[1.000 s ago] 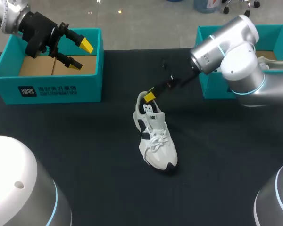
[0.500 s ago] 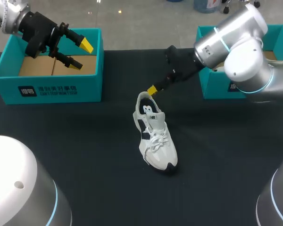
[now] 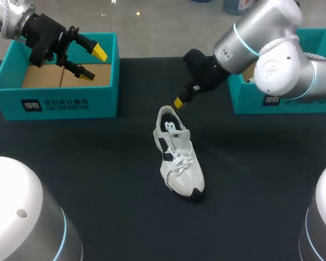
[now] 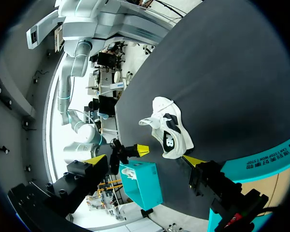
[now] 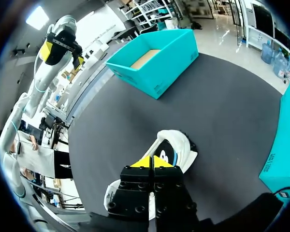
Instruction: Take the shoe out of the shoebox, open the shoe tongue, remove and reinsert the insole, then place the shoe into the shoebox
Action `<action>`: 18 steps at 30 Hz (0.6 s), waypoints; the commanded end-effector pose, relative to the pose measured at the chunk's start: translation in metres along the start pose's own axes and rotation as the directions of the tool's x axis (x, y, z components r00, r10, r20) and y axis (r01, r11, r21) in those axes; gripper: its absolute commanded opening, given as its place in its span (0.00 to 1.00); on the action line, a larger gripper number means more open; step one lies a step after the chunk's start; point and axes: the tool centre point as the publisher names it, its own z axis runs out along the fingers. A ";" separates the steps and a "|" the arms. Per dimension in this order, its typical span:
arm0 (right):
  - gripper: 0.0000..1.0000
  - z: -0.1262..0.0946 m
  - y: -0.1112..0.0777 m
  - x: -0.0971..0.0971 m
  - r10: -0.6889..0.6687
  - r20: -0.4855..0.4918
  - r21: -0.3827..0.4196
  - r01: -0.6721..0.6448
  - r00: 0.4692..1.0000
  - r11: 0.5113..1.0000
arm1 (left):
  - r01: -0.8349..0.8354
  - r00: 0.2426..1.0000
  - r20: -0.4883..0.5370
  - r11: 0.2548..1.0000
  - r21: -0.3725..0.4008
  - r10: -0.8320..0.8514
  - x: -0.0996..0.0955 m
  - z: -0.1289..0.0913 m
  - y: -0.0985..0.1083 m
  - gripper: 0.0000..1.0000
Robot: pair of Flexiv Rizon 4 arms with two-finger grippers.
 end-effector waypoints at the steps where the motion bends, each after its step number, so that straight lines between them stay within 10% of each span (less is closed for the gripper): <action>1: 0.00 0.001 0.000 0.002 0.002 0.020 0.000 -0.002 1.000 1.000 | 0.000 1.000 -0.003 1.000 0.001 0.001 0.000 0.000 0.000 1.00; 4: 0.00 0.001 0.000 0.002 0.002 0.020 0.000 -0.002 1.000 1.000 | 0.000 1.000 -0.003 1.000 0.001 0.001 0.000 0.000 0.000 1.00; 8: 0.00 0.021 0.000 0.006 0.098 0.348 0.126 -0.150 0.932 0.981 | 0.000 1.000 -0.003 1.000 0.001 0.001 0.000 0.000 0.000 1.00; 18: 0.00 0.029 -0.011 0.006 0.142 0.450 0.153 -0.233 0.882 0.960 | 0.000 1.000 -0.003 1.000 0.001 0.001 0.000 0.000 0.000 1.00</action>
